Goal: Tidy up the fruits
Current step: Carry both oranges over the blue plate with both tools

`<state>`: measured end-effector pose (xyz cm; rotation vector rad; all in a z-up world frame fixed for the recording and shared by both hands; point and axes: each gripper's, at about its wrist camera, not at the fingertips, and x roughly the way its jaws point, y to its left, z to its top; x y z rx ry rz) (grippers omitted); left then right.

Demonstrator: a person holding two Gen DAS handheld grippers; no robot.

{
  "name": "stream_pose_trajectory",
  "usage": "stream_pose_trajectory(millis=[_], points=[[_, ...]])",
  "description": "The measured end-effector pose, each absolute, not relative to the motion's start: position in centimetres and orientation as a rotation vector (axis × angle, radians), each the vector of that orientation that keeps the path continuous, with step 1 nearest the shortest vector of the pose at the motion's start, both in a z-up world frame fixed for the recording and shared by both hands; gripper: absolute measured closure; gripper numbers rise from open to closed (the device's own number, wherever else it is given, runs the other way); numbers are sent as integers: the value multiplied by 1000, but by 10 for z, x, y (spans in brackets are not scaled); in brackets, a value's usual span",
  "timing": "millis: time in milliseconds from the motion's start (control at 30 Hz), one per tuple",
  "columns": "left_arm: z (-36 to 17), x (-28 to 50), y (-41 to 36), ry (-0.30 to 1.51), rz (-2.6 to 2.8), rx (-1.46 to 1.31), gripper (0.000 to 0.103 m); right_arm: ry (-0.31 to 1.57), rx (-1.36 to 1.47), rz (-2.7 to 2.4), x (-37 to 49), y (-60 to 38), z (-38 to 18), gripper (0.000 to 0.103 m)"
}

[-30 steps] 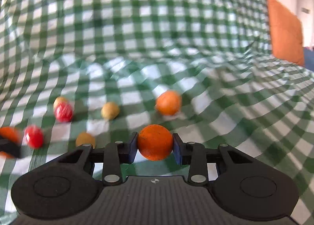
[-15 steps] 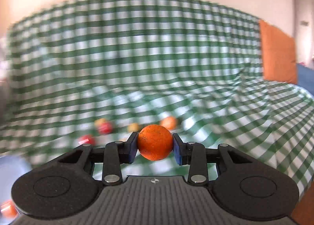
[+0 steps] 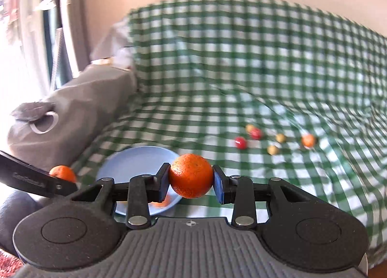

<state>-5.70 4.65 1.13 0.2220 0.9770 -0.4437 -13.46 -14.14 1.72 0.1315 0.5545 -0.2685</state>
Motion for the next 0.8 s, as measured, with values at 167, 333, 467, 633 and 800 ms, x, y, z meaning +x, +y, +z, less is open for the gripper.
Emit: stream_pose_trajectory(millis=[167, 333, 467, 633, 800], points=[[17, -61, 60, 939, -438, 189, 65, 567, 68, -216, -136, -114, 23, 65], [20, -64, 65, 928, -456, 174, 65, 557, 43, -229, -142, -105, 28, 65], [20, -63, 69, 925, -455, 160, 65, 560, 45, -241, -143, -105, 28, 65], [20, -62, 70, 925, -452, 153, 65, 561, 38, -233, -143, -105, 26, 65], [18, -59, 68, 932, -446, 154, 65, 567, 44, -234, -142, -108, 22, 65]])
